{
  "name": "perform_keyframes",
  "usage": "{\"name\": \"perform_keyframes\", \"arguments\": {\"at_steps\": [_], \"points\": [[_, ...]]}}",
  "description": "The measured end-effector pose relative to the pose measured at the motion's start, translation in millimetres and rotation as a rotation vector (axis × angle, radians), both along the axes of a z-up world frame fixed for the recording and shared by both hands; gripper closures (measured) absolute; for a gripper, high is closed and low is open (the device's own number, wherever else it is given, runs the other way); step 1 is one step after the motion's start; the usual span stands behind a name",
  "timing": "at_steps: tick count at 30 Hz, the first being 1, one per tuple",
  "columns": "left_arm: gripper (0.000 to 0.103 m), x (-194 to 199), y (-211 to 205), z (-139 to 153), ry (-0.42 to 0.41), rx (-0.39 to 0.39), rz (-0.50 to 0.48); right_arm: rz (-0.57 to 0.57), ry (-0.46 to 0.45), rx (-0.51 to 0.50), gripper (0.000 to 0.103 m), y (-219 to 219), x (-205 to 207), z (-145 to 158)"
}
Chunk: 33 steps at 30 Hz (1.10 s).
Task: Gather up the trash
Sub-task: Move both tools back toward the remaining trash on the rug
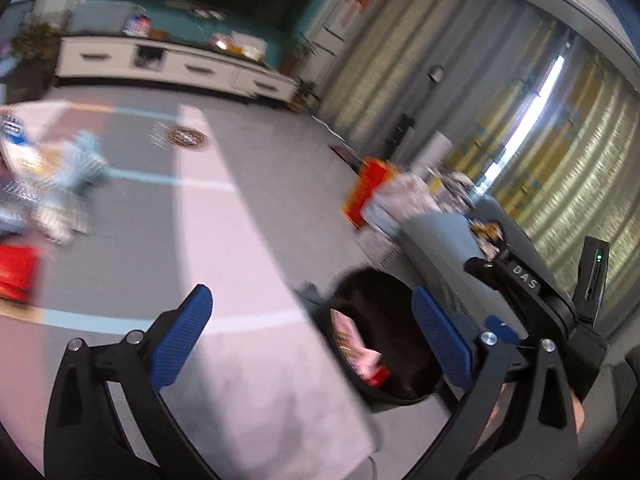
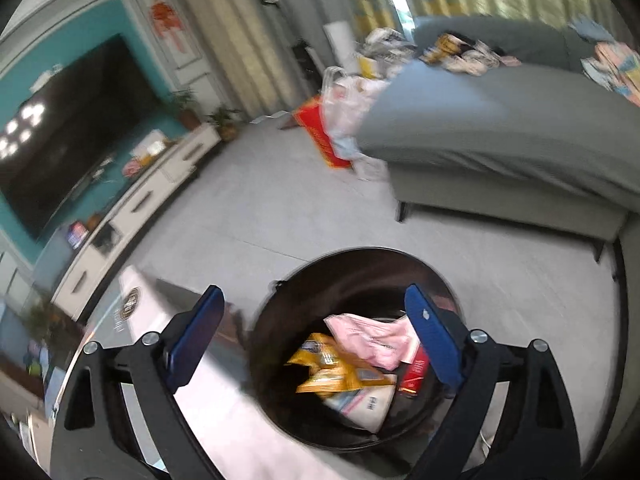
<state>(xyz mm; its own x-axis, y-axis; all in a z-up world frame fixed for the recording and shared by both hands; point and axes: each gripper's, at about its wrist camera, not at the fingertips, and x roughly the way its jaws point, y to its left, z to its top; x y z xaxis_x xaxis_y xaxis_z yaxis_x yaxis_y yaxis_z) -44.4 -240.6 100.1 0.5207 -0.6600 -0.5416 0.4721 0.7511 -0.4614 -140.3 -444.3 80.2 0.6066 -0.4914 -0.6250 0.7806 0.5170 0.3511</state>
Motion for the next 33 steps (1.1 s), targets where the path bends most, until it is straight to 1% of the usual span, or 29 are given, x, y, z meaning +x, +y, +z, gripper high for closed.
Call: {"name": "perform_keyframes", "arguments": {"at_steps": [2,3,6,7,11,12,15,16,17,19,21,22,26,28,30,31,33], "points": [[0.003,0.5,31.7,11.3,-0.024,0.014,0.067,0.05,-0.017,-0.038,0.007,16.7,9.1,9.0],[0.003,0.8,55.8,18.3,-0.037,0.019,0.117,0.085,-0.027,-0.069,0.006,28.6,15.4,15.2],[0.003,-0.1,103.6,32.1,-0.064,0.031,0.205,0.163,-0.044,-0.133,0.003,56.1,28.1,26.9],[0.003,-0.6,121.3,35.3,-0.076,0.047,0.238,0.212,-0.054,-0.163,0.003,70.1,34.8,31.7],[0.003,1.6,172.7,40.8,-0.092,0.145,0.378,0.349,-0.078,-0.23,0.003,110.8,52.2,42.1],[0.003,1.1,187.4,40.7,-0.094,0.155,0.417,0.383,-0.088,-0.239,0.003,121.7,57.2,44.2],[0.003,2.1,220.8,36.2,-0.099,0.167,0.453,0.487,-0.124,-0.254,0.003,150.6,67.9,47.3],[0.003,2.5,228.0,33.3,-0.097,0.176,0.473,0.512,-0.134,-0.264,0.003,157.7,70.3,48.1],[0.003,2.1,236.2,29.1,-0.095,0.184,0.512,0.535,-0.142,-0.291,0.003,169.1,74.0,48.2],[0.003,1.2,248.1,22.2,-0.113,0.187,0.566,0.551,-0.139,-0.353,0.003,188.8,79.2,48.5],[0.003,1.9,257.9,16.4,-0.13,0.206,0.582,0.565,-0.145,-0.406,0.003,207.4,83.7,46.1],[0.003,2.7,259.7,14.7,-0.132,0.221,0.588,0.576,-0.145,-0.418,0.003,214.3,85.3,43.9],[0.003,4.8,267.3,5.7,-0.146,0.269,0.608,0.662,-0.09,-0.435,0.003,238.2,99.9,29.0],[0.003,7.1,270.7,1.5,-0.124,0.283,0.605,0.689,-0.036,-0.45,0.003,248.2,109.1,21.2],[0.003,10.0,274.4,-1.8,-0.087,0.281,0.626,0.728,-0.003,-0.448,0.003,257.2,115.7,13.4],[0.003,11.7,275.9,-3.1,-0.069,0.285,0.643,0.762,0.01,-0.436,0.003,261.6,119.3,8.6],[0.003,13.0,278.0,-6.9,-0.058,0.284,0.654,0.814,0.024,-0.407,0.003,269.0,124.2,0.1]]}}
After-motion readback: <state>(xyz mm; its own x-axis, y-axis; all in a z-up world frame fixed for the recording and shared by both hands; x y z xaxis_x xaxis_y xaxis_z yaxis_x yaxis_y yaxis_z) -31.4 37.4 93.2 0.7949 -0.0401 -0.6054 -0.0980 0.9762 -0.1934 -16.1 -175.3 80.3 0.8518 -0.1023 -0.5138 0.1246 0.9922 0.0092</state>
